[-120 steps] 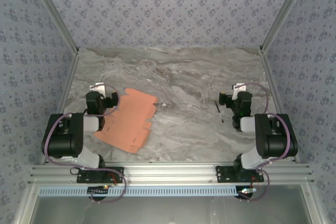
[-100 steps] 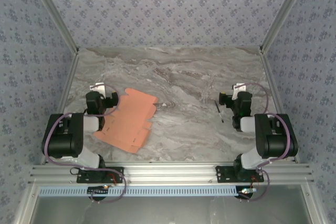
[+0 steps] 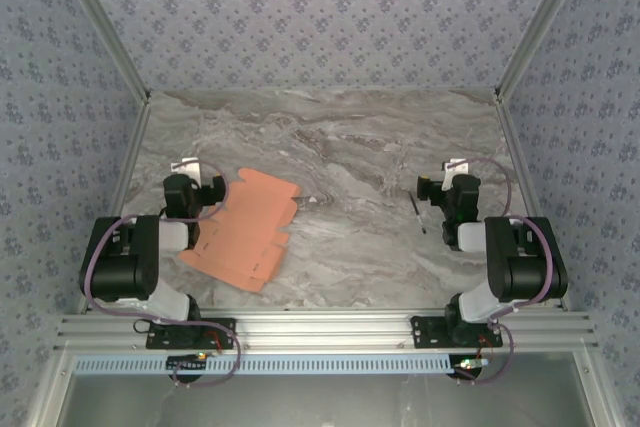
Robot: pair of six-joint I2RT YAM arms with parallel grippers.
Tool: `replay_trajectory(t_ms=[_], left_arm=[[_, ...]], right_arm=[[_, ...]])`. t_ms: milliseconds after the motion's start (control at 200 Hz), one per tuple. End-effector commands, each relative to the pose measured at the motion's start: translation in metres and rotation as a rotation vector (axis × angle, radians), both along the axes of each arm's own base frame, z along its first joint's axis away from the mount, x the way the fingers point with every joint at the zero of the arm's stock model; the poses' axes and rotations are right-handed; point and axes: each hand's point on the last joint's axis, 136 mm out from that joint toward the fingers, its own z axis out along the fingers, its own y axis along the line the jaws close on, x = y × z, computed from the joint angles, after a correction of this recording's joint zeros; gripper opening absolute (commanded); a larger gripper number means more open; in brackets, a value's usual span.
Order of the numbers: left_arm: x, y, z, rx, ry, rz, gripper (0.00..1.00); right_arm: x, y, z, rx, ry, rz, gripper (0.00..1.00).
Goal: Fold the paper box
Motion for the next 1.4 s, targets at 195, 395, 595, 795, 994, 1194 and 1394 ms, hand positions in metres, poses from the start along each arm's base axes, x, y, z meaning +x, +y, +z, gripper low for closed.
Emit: replay_trajectory(t_ms=[195, 395, 595, 795, 994, 1194, 1394], left_arm=[[0.007, -0.003, 0.010, 0.007, -0.026, -0.022, 0.99], [0.007, -0.003, 0.010, -0.001, -0.027, -0.024, 0.99], [0.010, 0.007, 0.019, -0.003, -0.014, 0.029, 0.99], [-0.006, 0.023, 0.061, -0.053, -0.001, 0.161, 0.99], [-0.042, 0.020, 0.072, -0.427, 0.104, 0.363, 0.99], [-0.062, -0.057, 0.029, -0.586, 0.393, 0.173, 0.99], [-0.072, -0.103, -0.009, -0.480, 0.617, 0.045, 0.94]], right_arm=[[0.006, -0.002, 0.007, 0.017, -0.019, -0.008, 0.99], [0.006, -0.002, 0.007, 0.024, -0.017, -0.003, 0.99], [0.006, -0.004, 0.009, 0.021, -0.027, -0.012, 0.99], [-0.005, -0.032, 0.049, 0.011, -0.015, -0.202, 0.99], [-0.027, -0.042, 0.090, 0.312, -0.024, -0.352, 0.99], [-0.026, 0.078, 0.093, 0.383, 0.138, 0.029, 0.95], [-0.045, 0.194, 0.065, 0.286, 0.351, 0.318, 0.95]])
